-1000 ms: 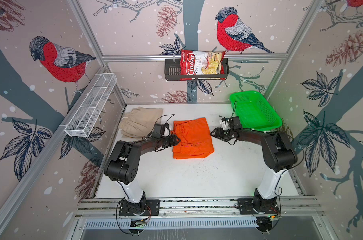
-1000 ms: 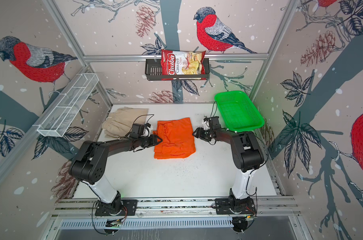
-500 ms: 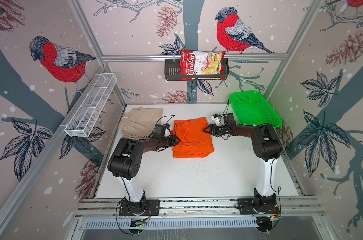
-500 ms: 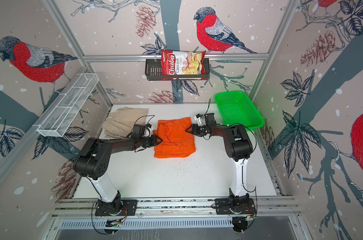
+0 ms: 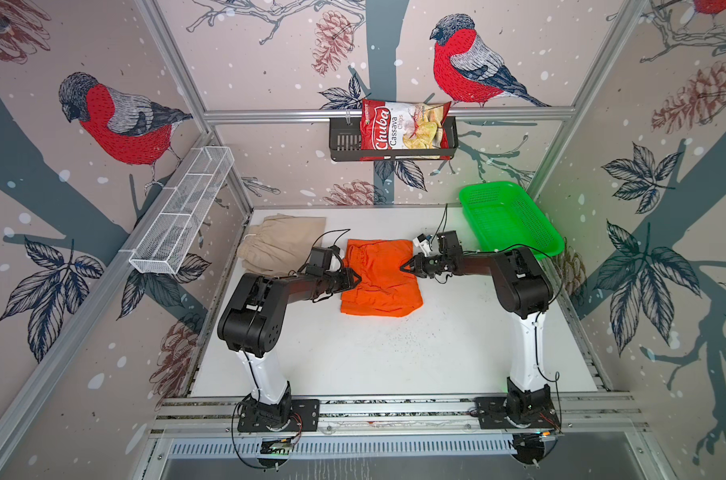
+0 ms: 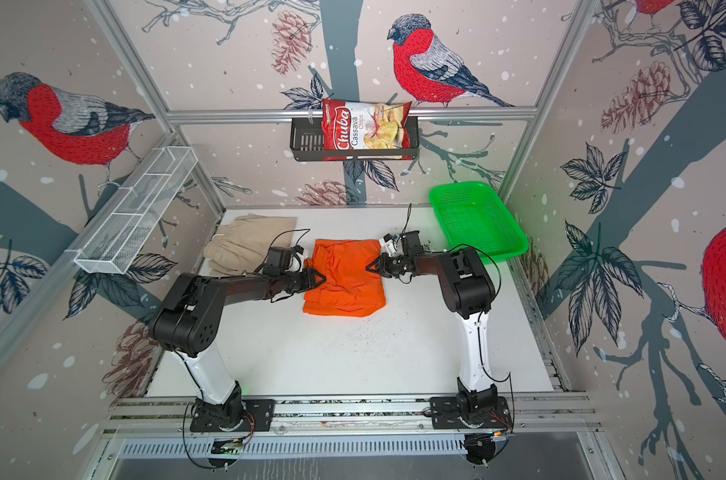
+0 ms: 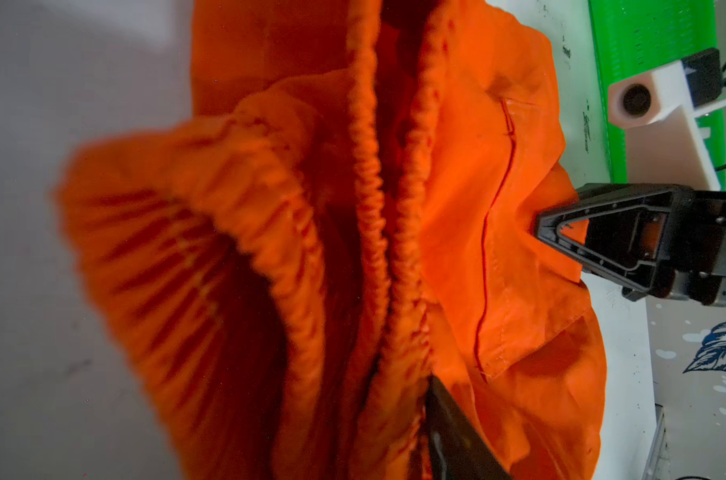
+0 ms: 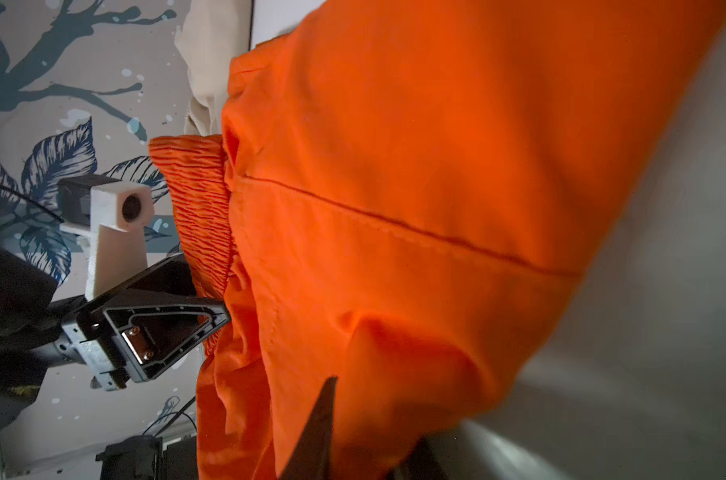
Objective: Fold and stack the shorts
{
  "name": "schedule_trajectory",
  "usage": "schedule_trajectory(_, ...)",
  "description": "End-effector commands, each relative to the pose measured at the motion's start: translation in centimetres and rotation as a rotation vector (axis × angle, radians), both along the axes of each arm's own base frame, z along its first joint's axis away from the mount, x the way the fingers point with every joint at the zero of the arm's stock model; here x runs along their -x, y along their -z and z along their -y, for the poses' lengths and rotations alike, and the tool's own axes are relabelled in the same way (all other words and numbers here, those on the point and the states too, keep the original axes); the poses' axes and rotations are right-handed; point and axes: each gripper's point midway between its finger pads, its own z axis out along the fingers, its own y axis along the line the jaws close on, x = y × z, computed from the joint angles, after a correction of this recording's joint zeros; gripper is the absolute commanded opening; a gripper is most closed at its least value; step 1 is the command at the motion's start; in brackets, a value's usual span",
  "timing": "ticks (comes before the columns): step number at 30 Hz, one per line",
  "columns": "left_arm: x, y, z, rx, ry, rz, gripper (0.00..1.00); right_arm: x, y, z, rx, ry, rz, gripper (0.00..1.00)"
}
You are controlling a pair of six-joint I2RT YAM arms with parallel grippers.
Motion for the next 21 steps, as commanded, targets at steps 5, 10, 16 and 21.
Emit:
schedule_trajectory(5,0.3,-3.1,-1.2,-0.027,-0.024,0.051,0.67,-0.1,-3.1,2.1,0.142,0.032,0.19,0.03)
schedule_trajectory(10,0.2,-5.3,-1.7,0.008,-0.055,0.089,0.76,0.0,-4.0,3.8,0.219,0.057,0.207,0.02)
schedule_trajectory(16,2.5,-3.6,-0.6,0.066,-0.03,-0.009,0.79,0.9,-1.1,5.5,0.265,0.096,0.063,0.02)
schedule_trajectory(21,3.9,-2.0,-0.3,0.068,-0.016,-0.066,0.8,1.4,0.2,6.0,0.29,0.131,0.016,0.07)
